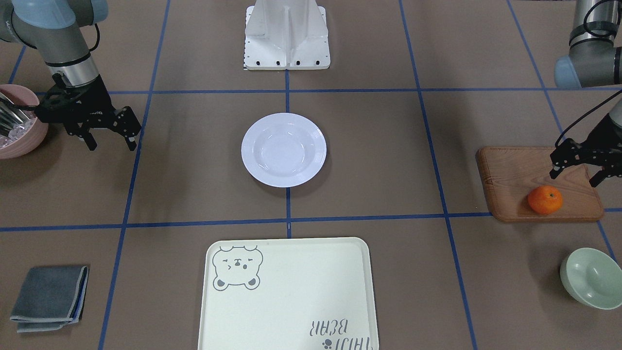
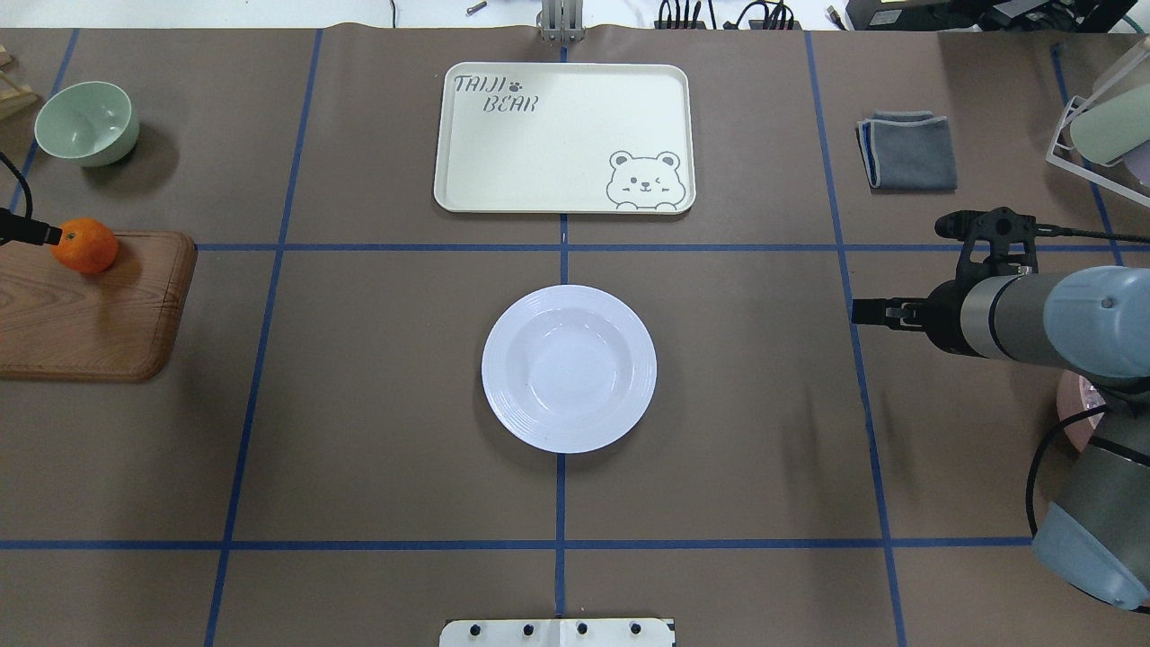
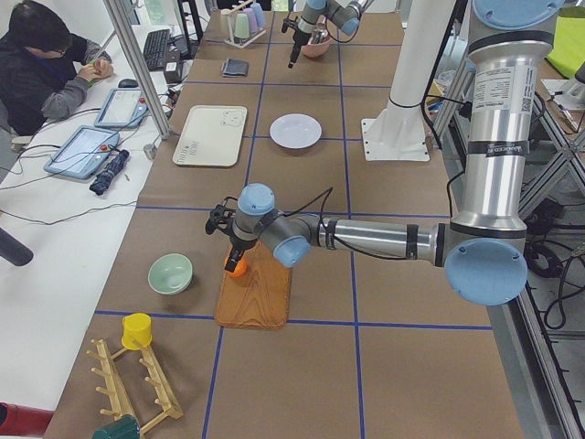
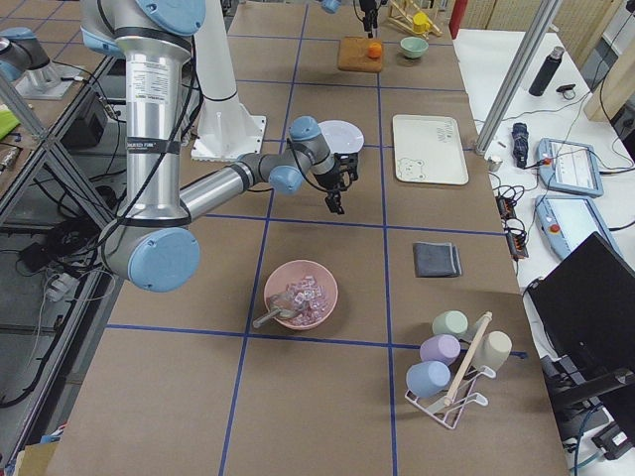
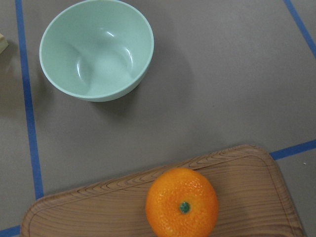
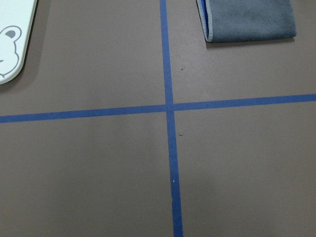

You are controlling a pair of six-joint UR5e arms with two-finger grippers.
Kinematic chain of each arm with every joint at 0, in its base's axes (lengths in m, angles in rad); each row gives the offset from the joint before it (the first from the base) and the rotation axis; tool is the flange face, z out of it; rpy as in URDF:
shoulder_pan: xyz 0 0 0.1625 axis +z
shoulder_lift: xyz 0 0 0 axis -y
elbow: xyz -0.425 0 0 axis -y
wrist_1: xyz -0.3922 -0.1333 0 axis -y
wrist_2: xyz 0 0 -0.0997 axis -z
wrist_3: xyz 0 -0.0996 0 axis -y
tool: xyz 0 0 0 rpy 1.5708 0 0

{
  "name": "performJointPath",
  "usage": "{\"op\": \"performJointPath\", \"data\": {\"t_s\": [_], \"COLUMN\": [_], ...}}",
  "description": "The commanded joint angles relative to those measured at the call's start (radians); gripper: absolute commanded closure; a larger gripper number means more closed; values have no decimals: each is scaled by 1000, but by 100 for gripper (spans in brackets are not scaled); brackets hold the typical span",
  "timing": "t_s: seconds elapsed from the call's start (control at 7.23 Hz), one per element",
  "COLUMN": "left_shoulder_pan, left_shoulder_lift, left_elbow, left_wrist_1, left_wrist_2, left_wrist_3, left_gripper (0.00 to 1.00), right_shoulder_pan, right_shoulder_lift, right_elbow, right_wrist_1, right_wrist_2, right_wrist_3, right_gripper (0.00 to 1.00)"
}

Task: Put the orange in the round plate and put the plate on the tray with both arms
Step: 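Grasp the orange on the wooden board with the left gripper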

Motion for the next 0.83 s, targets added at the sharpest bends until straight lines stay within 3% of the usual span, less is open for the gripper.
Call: {"op": "performJointPath", "data": {"t_s": [0.0, 0.28, 0.69], "left_shoulder_pan": [36, 74, 80], "left_shoulder_lift": [-62, -94, -93], "left_elbow": [86, 128, 168], "left_wrist_1": [-40, -37, -43], "left_wrist_2": [6, 67, 71], "left_wrist_3": [-25, -37, -33], "left_gripper": [1, 1, 1], "right_shoulder_pan": [-6, -7, -7], "right_shoulder_lift": [1, 2, 4], "right_elbow": [-4, -5, -7], "right_wrist_1": [1, 1, 1], "right_wrist_2": [-4, -4, -4], "right_wrist_3": [0, 0, 0], "right_gripper": [0, 0, 0]}}
